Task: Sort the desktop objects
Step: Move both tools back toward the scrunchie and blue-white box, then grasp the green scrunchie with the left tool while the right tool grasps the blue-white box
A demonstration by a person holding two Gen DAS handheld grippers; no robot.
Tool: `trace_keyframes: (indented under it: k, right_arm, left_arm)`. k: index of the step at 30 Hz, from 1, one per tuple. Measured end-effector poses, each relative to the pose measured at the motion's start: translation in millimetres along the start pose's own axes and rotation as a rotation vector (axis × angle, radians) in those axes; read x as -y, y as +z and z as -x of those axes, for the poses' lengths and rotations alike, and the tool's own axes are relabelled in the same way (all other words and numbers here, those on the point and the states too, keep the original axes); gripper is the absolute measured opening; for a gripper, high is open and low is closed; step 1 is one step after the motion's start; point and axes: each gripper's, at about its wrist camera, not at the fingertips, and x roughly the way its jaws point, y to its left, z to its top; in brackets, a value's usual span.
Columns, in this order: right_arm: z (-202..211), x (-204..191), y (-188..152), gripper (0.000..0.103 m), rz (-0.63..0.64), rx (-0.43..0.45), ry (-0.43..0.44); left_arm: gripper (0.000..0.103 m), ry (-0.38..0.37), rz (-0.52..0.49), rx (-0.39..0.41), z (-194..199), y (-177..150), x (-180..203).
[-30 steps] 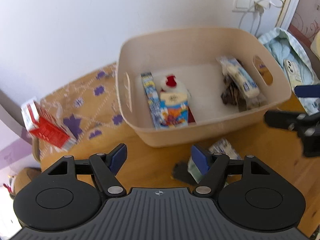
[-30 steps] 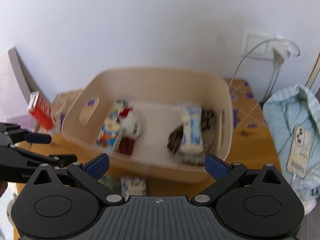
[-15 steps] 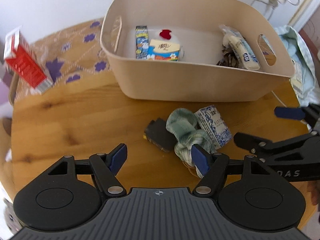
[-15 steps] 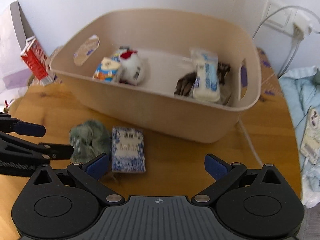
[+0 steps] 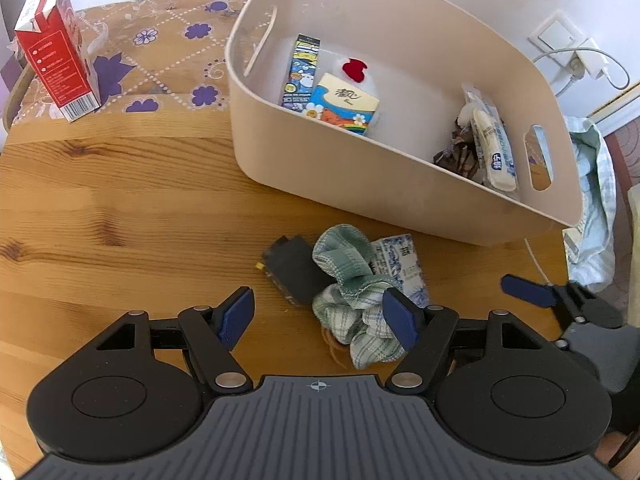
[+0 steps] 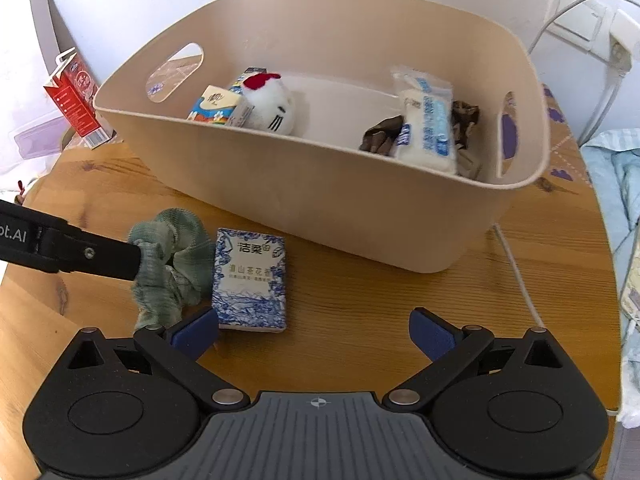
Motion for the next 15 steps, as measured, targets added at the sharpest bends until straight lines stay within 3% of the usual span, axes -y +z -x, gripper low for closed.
trace_keyframes:
  k: [4, 9, 15]
  right_arm:
    - [-11, -6, 1, 0.103, 0.002, -0.008, 0.011]
    - [-21, -8, 6, 0.103, -0.006, -0.013, 0.02]
    - [-30, -7, 7, 0.103, 0.006, -0.026, 0.006]
  left_arm:
    - [0.072, -0.039, 0.059, -0.011, -1, 0, 3]
    - [0.072, -0.045, 0.058, -0.019, -6, 5, 9]
    - [0.072, 0.034, 0.033, -0.068, -31, 8, 7]
